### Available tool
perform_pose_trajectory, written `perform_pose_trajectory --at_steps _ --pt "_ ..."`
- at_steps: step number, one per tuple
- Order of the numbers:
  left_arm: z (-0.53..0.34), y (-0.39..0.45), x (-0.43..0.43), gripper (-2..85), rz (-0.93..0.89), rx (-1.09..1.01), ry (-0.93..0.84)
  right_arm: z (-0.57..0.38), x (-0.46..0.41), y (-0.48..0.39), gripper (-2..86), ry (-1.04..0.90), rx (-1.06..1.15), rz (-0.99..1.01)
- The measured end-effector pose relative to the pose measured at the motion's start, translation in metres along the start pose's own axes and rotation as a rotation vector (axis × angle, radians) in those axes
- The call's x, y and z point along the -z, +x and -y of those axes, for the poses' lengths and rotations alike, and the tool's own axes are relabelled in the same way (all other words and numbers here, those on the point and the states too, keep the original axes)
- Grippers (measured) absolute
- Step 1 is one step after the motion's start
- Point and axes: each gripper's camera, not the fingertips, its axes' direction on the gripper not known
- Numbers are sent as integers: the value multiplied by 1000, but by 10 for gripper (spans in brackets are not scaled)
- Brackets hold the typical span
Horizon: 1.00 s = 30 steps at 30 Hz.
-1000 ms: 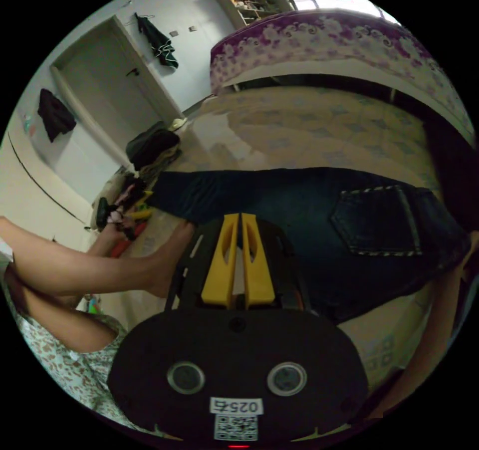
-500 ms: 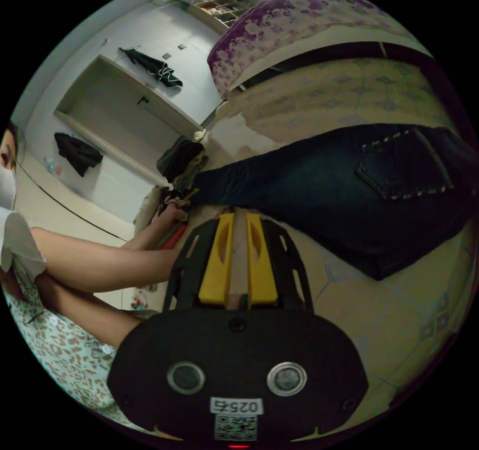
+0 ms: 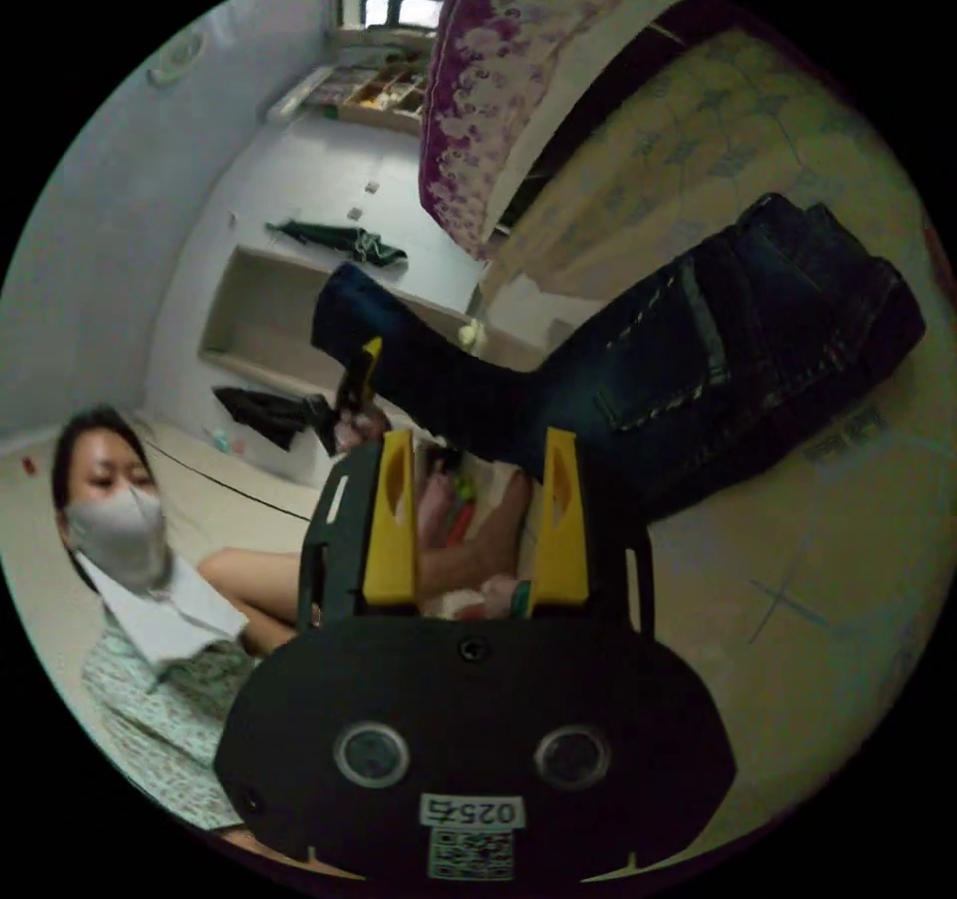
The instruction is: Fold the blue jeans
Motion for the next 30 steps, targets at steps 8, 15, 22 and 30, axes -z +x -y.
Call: perform_pose_trajectory --at_steps 8,15,22,30 --pt "-203 222 -335 0 384 -809 -540 95 47 127 163 -51 -383 153" --pt "-273 274 -333 22 621 -1086 -419 117 57 127 149 -103 -358 53" --pt "-207 215 -266 53 286 -711 -594 137 47 101 179 -193 -335 -148" --pt "-176 29 -187 80 391 -105 -526 161 -3 95 121 -232 -341 -315"
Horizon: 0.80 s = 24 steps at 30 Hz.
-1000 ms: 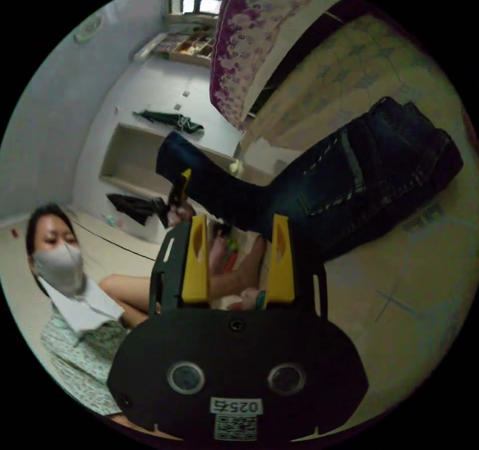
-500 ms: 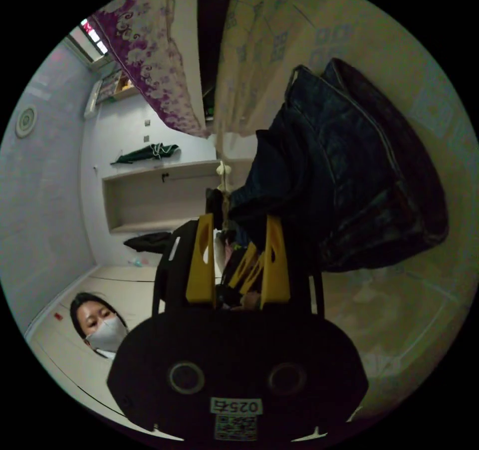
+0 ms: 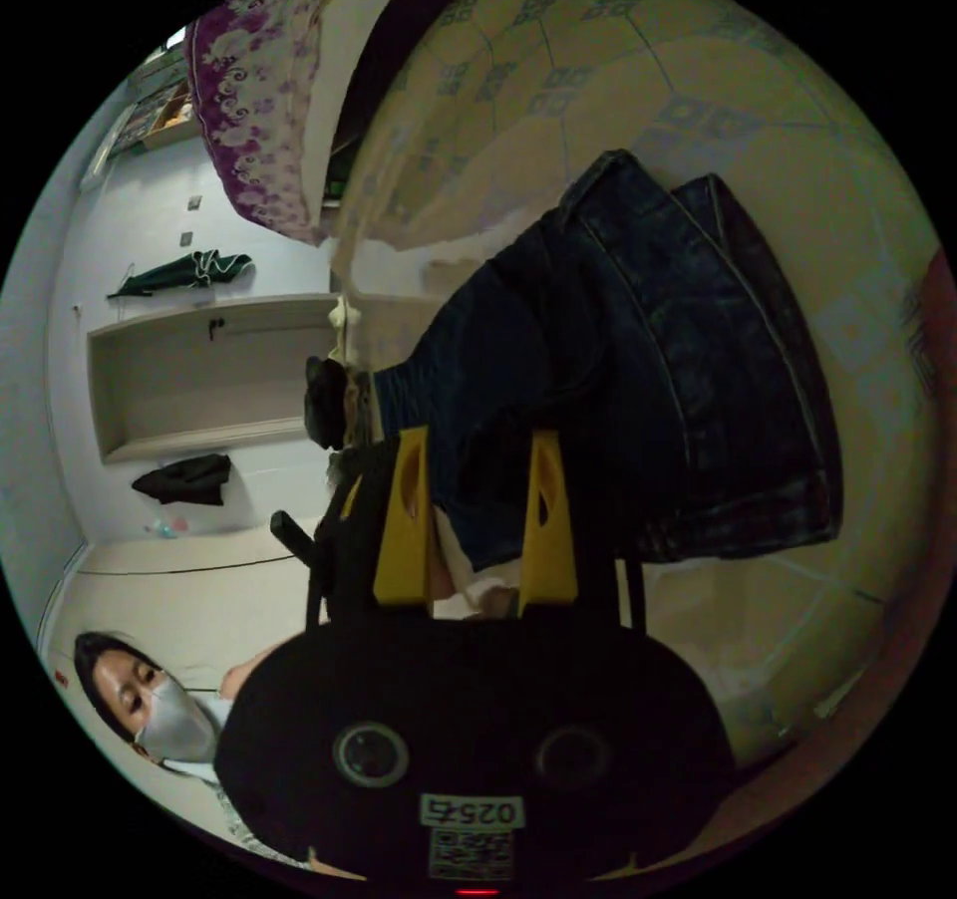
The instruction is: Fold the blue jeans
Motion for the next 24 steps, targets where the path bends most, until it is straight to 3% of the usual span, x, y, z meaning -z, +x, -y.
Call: perform_pose_trajectory --at_steps 2,4,10,13,17,21,24 --pt "-26 -36 1 99 -163 105 41 5 -11 -18 71 -18 26 -97" --pt "-42 -40 5 108 -179 81 105 7 -16 -47 53 -26 97 -90" --pt "-39 -29 -17 119 139 -14 83 -11 -6 -183 46 50 391 -1" --pt "-32 -41 -21 124 156 7 101 -17 -3 -212 46 57 446 -145" --pt "-29 -98 -9 119 15 240 155 -8 -36 -165 51 68 357 -464" --pt "-22 -149 -7 112 -104 373 151 -3 -79 -103 103 0 214 -530" --pt "-12 -199 -4 109 -241 507 138 -26 -81 -102 136 146 190 -561"
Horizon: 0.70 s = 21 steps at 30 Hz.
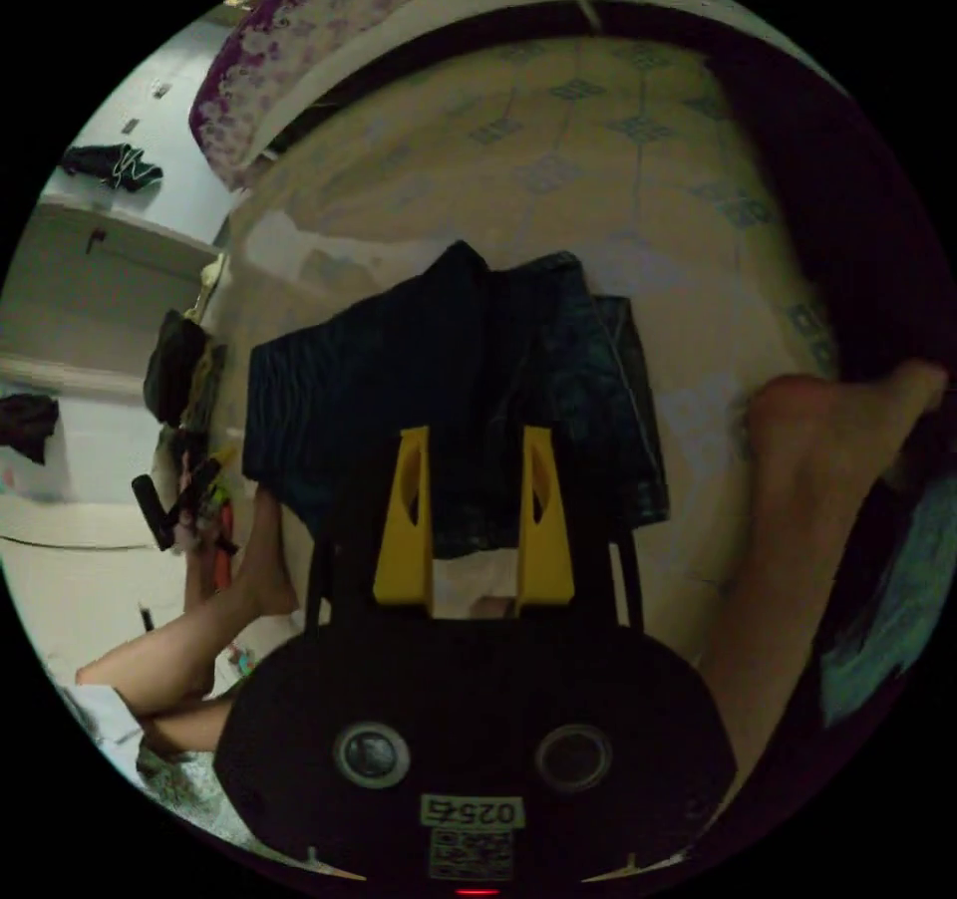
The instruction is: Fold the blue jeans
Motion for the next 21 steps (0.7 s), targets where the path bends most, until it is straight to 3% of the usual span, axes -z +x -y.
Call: perform_pose_trajectory --at_steps 3,5,7,10,13,16,20,21 --pt "27 -38 -21 116 -201 117 -146 -37 28 -36 180 277 -72 -54" --pt "41 -53 -49 93 -255 151 -252 -60 31 -88 174 399 -37 66" --pt "51 -59 -54 70 -289 171 -260 -56 13 -136 163 359 47 246" --pt "57 -49 -42 28 -313 101 -249 -16 -44 -223 179 118 154 457" --pt "50 -12 -11 17 -291 -13 -162 29 -95 -316 202 -111 288 320" --pt "41 38 14 12 -196 -159 -88 58 -145 -393 223 -371 427 -30" --pt "28 94 23 9 3 -359 -69 57 -199 -446 111 -531 575 -523" --pt "28 96 22 8 19 -377 -76 55 -206 -449 102 -550 589 -555"
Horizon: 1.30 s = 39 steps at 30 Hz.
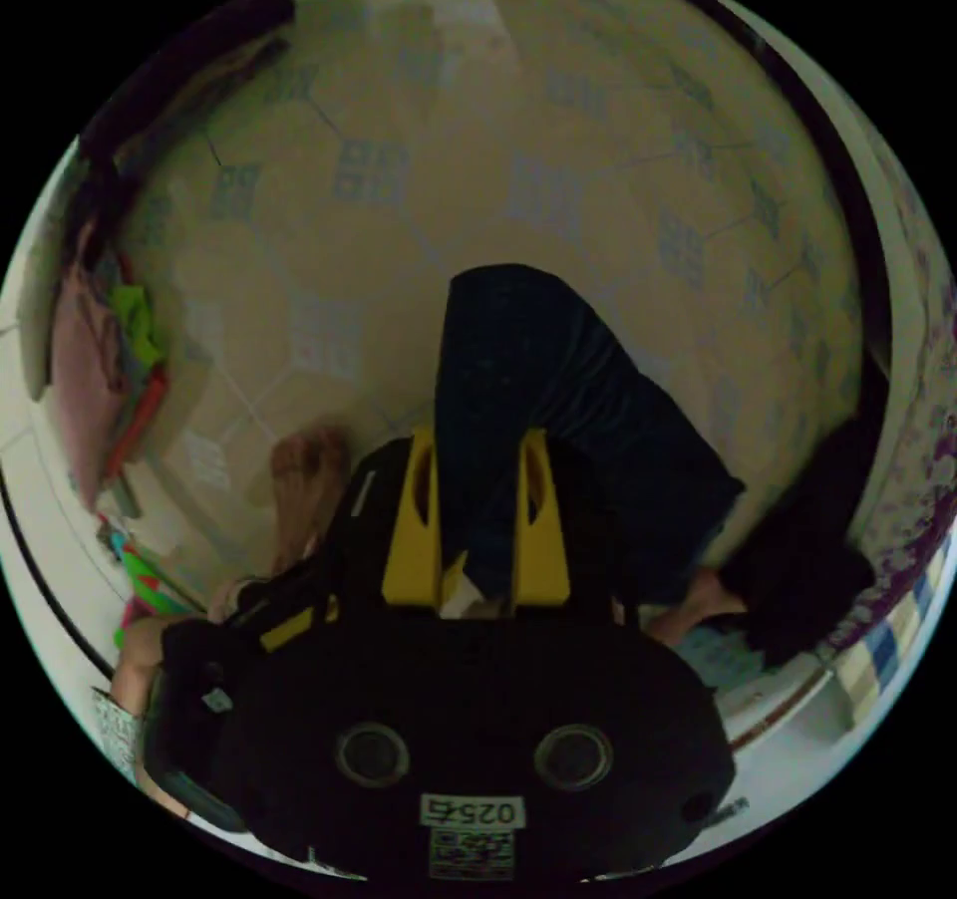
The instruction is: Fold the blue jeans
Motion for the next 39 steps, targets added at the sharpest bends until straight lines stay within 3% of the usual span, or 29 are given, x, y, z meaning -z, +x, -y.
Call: perform_pose_trajectory --at_steps 4,7,11,15,18,22,26,28,31,34,39 --pt "-8 -41 9 8 -115 166 -27 15 -5 -17 58 1 37 59" --pt "-13 -78 41 9 -191 269 -36 14 12 -13 51 107 68 318" --pt "-1 -77 111 12 -131 263 25 -6 46 8 49 329 99 734" --pt "19 -36 141 13 -164 203 73 -40 60 45 49 412 159 924" --pt "49 23 127 14 -204 69 69 -81 62 96 47 458 144 884" --pt "95 102 41 19 -224 -34 26 -111 35 162 46 418 -35 556" --pt "114 143 -97 27 -208 -2 -210 -85 -52 173 50 231 -119 232" --pt "105 142 -139 29 -189 52 -306 -79 -84 168 51 219 -105 232" --pt "97 138 -133 26 -238 53 -240 -91 -80 171 49 306 -173 269" --pt "94 146 -103 35 -288 -32 -199 -112 -55 169 45 370 -106 221" --pt "72 135 -22 26 -362 -123 -99 -151 -32 205 46 580 -150 471"
